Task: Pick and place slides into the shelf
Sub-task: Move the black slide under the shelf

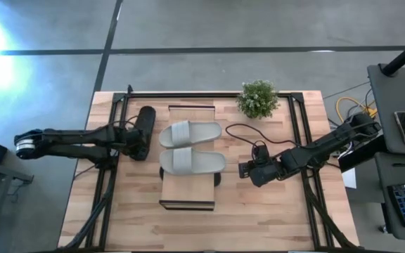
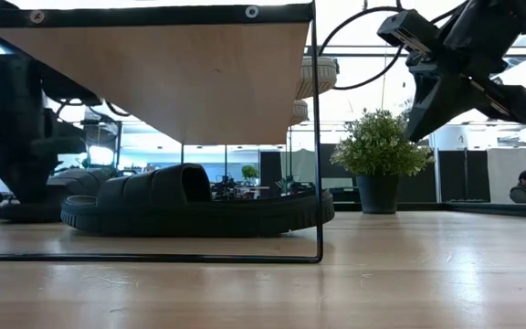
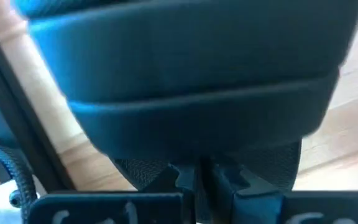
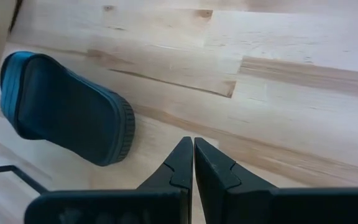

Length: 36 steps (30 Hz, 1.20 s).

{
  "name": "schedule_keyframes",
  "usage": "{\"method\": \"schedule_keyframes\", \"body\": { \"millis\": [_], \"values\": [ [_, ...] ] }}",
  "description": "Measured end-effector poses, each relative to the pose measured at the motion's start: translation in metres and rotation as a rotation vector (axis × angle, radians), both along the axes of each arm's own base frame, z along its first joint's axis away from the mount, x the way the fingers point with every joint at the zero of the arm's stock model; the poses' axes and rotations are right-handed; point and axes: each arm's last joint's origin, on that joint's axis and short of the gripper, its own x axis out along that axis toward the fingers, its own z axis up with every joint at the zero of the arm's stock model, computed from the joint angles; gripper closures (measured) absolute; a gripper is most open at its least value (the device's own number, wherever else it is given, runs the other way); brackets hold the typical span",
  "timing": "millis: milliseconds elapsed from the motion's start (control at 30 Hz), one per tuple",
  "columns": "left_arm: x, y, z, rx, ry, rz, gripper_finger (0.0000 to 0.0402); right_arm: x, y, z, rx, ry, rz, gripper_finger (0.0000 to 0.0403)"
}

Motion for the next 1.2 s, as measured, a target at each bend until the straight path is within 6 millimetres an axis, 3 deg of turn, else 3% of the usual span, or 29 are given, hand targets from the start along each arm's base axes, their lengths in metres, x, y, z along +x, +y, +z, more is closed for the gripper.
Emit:
{"method": "schedule_keyframes", "body": {
  "millis": [267, 467, 600, 867, 1200],
  "values": [
    [0.003, 0.001, -0.013, -0.037, 0.125, 0.055, 0.0400, 0.000, 0.000, 0.000, 0.002, 0.002, -0.005, 0.0394],
    [0.011, 0.003, -0.005, -0.028, 0.121, 0.106, 0.0400, 0.000, 0.001, 0.000, 0.027, 0.009, 0.001, 0.0394],
    [0.022, 0.007, 0.019, 0.007, 0.010, 0.102, 0.0400, 0.000, 0.001, 0.000, 0.029, 0.009, -0.001, 0.0394],
    [0.036, 0.011, 0.092, 0.134, -0.265, -0.041, 0.0400, 0.000, 0.000, 0.000, 0.026, 0.007, -0.002, 0.0394],
    [0.032, 0.023, 0.156, 0.285, -0.244, -0.060, 0.0400, 0.000, 0.000, 0.000, 0.022, 0.009, 0.005, 0.0394]
  ]
}}
